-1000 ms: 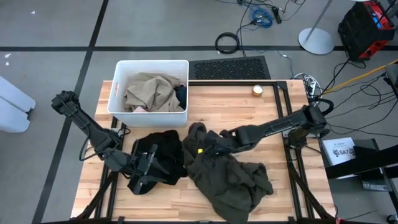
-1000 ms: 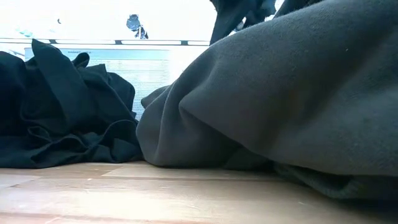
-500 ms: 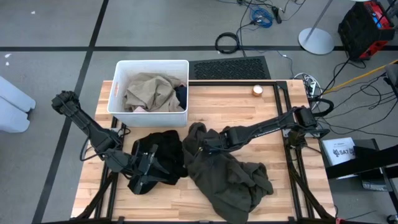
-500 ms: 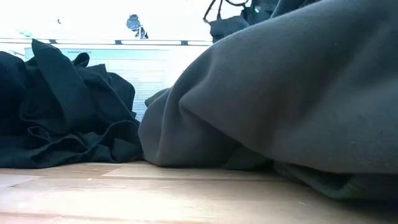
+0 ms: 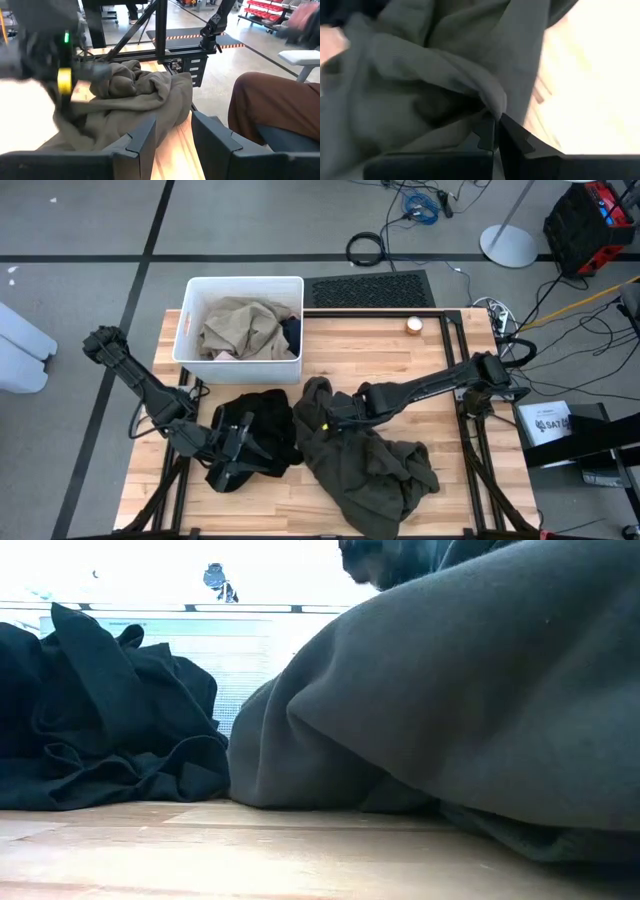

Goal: Sort clothes
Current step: Put the dark gray jacket into the white laundry bin

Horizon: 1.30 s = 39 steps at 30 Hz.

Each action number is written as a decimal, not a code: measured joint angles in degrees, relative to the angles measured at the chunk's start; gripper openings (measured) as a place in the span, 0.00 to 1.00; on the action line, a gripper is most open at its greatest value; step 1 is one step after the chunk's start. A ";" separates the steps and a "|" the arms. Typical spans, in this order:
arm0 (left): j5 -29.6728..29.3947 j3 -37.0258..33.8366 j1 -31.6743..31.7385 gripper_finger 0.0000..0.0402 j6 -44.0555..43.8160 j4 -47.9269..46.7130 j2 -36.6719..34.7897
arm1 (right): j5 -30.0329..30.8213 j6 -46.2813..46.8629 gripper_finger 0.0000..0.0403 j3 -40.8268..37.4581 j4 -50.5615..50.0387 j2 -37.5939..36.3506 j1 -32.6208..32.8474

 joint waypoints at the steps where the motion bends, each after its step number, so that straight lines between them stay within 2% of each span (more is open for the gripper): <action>1: 0.00 0.00 0.02 0.33 0.00 -0.10 0.00 | 0.19 -0.33 0.00 3.12 -2.91 -0.03 0.68; 5: -0.35 0.00 0.01 0.33 0.00 -1.28 0.00 | 1.93 0.39 0.00 17.13 -16.51 -0.19 4.22; 9: -2.11 0.00 0.01 0.33 0.02 -2.27 0.00 | 8.43 4.40 0.00 32.42 -28.59 -0.24 9.17; 14: -3.56 0.00 0.06 0.33 -0.06 -2.10 0.07 | 18.14 3.48 0.00 44.12 -25.39 -2.56 17.04; 18: -3.82 0.00 0.06 0.33 -1.49 -1.93 0.91 | 25.10 2.19 0.00 40.63 -19.39 -8.50 23.84; 21: -4.34 0.00 0.08 0.33 -1.45 -1.37 2.39 | 30.48 2.72 0.00 40.59 -19.22 -10.14 28.93; 23: -4.59 0.00 0.35 0.33 -1.06 0.22 3.77 | 31.93 3.27 0.00 40.57 -19.16 -10.42 31.47; 26: -4.61 0.00 1.38 0.33 5.52 9.47 6.83 | 33.12 5.36 0.00 40.50 -19.62 -10.36 34.26; 30: -4.63 0.05 2.97 0.33 19.30 27.18 12.30 | 33.23 7.66 0.00 40.50 -20.35 -9.53 35.42; 33: -4.64 1.53 4.25 0.33 29.12 36.70 16.28 | 33.21 9.27 0.00 40.48 -20.91 -8.85 35.55; 35: -4.65 3.56 5.39 0.33 32.82 38.24 18.65 | 33.17 9.57 0.00 40.48 -21.07 -8.44 35.54; 39: -4.49 8.94 8.77 0.33 33.08 37.43 23.86 | 32.22 9.22 0.00 40.46 -21.22 -7.41 35.52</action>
